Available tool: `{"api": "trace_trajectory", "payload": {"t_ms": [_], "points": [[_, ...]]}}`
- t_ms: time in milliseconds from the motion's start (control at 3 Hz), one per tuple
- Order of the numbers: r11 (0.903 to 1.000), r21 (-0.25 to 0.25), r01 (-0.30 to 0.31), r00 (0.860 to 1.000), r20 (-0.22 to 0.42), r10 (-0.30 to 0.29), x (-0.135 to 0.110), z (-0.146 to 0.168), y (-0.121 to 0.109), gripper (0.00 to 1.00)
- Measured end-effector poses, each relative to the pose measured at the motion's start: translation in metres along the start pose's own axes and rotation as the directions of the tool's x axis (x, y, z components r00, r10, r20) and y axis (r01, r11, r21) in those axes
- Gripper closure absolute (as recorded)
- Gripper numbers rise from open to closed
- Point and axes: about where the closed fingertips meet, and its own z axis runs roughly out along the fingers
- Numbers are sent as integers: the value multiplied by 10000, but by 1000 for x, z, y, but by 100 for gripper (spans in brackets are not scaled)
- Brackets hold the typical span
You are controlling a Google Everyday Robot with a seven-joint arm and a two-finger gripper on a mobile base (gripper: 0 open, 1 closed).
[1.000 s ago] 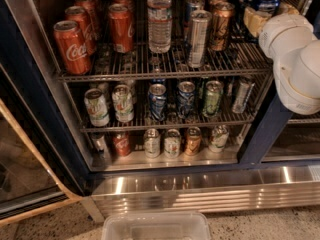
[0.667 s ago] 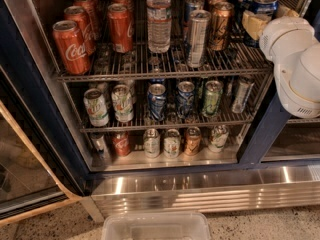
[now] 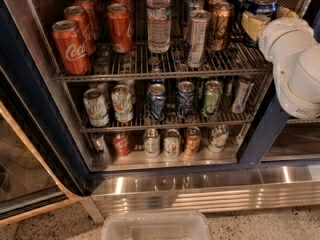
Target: Pick pepsi can from top shelf of fridge
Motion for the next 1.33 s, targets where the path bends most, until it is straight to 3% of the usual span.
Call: {"api": "trace_trajectory", "payload": {"t_ms": [333, 667, 1000, 1333], "points": [[9965, -781, -293, 9996, -41, 291, 8, -10, 25, 100], [9871, -1440, -696, 9976, -39, 697, 4, -29, 42, 100], [9786, -1852, -893, 9955, 160, 939, -10, -46, 50, 100], [9838, -1703, -567, 9944, 781, 708, -39, -63, 41, 100]]}}
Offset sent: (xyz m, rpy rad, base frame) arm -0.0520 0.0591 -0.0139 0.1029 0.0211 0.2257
